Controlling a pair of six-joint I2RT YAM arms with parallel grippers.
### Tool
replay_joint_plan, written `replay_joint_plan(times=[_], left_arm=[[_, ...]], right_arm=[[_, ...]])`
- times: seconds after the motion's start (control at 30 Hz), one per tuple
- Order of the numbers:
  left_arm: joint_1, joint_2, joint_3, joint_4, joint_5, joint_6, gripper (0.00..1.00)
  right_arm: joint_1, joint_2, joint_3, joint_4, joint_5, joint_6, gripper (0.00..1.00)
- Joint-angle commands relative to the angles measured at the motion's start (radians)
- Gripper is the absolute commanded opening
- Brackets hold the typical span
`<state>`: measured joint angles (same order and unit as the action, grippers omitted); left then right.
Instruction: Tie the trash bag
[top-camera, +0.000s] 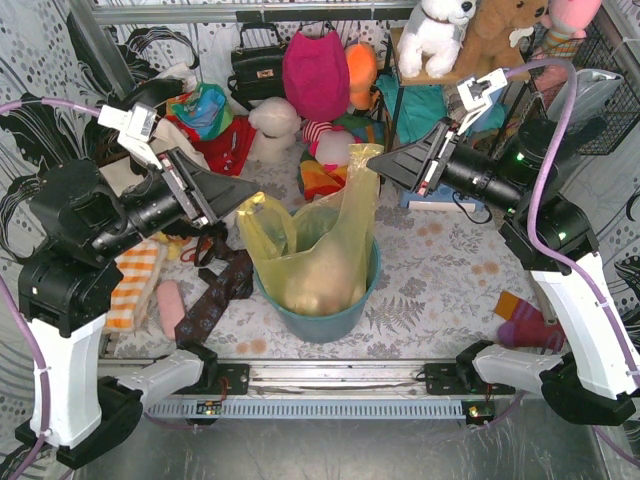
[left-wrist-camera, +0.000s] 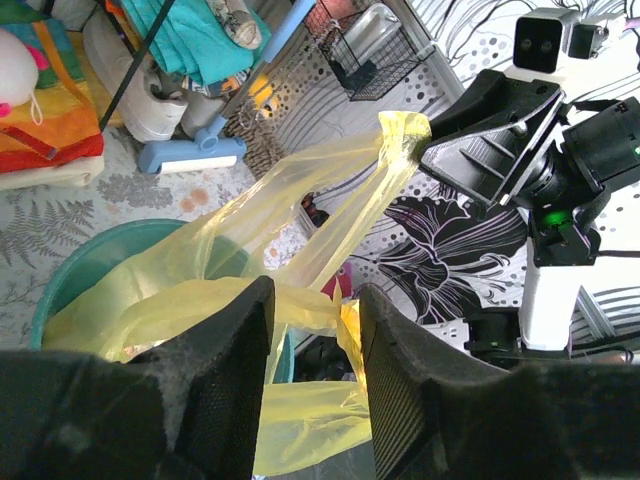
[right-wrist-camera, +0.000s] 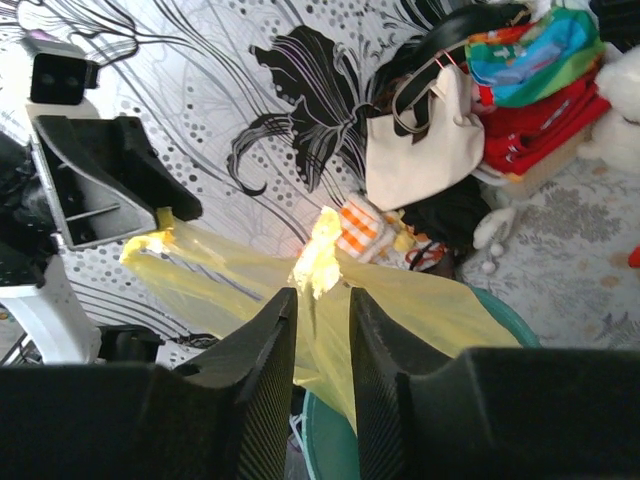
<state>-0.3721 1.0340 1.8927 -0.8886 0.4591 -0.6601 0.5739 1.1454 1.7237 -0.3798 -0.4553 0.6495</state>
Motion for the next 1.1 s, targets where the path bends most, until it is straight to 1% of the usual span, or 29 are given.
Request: replay_joint_plan(times=[0.0,0.07,0.27,0.37,0.47,0.53,0.67,0.73,0.8,0.9,0.97,1.0,1.07], left_arm=[[0.003,-0.014,0.055,-0.032,-0.026,0.044,0.49],[0.003,-0.015,0.066,-0.017,0.001,0.039,0.5],[0.003,-0.014,0.056,0.042,0.086,0.0,0.54],[0.003,-0.012,0.054,0.026,0.091,0.005,0.55],[0.003,-0.005,0.055,-0.01,0.097,0.025,0.6],[0.003,0.008,0.06,-0.048,0.092,0.042,0.6],[0.004,0.017,0.047,-0.068,0.086,0.05,0.52],[0.004,0.014,0.047,-0.057,0.085,0.046,0.45],[0.003,0.01,0.052,-0.04,0.085,0.038,0.37],[0.003,0.005,0.058,-0.02,0.087,0.026,0.29],[0.003,0.003,0.06,-0.007,0.091,0.022,0.19],[0.003,0.0,0.058,0.001,0.09,0.021,0.17],[0.003,-0.007,0.055,0.014,0.082,0.016,0.18]], right_arm=[[0.005,0.002,0.041,-0.055,0.05,-0.052,0.3],[0.004,0.011,0.054,-0.058,0.041,-0.052,0.32],[0.005,0.028,0.05,-0.009,-0.028,-0.017,0.34],[0.005,0.022,0.039,0.004,-0.03,-0.01,0.34],[0.004,0.019,0.03,0.005,-0.026,-0.011,0.34],[0.004,0.019,0.027,0.006,-0.029,-0.01,0.34],[0.004,0.019,0.022,0.008,-0.031,-0.01,0.33],[0.005,0.019,0.021,0.009,-0.03,-0.009,0.31],[0.005,0.019,0.018,0.013,-0.031,-0.006,0.28],[0.004,0.02,0.014,0.019,-0.029,-0.003,0.23],[0.004,0.021,0.014,0.024,-0.029,-0.001,0.23],[0.004,0.022,0.013,0.027,-0.03,0.002,0.23],[0.005,0.023,0.01,0.036,-0.032,0.006,0.2]])
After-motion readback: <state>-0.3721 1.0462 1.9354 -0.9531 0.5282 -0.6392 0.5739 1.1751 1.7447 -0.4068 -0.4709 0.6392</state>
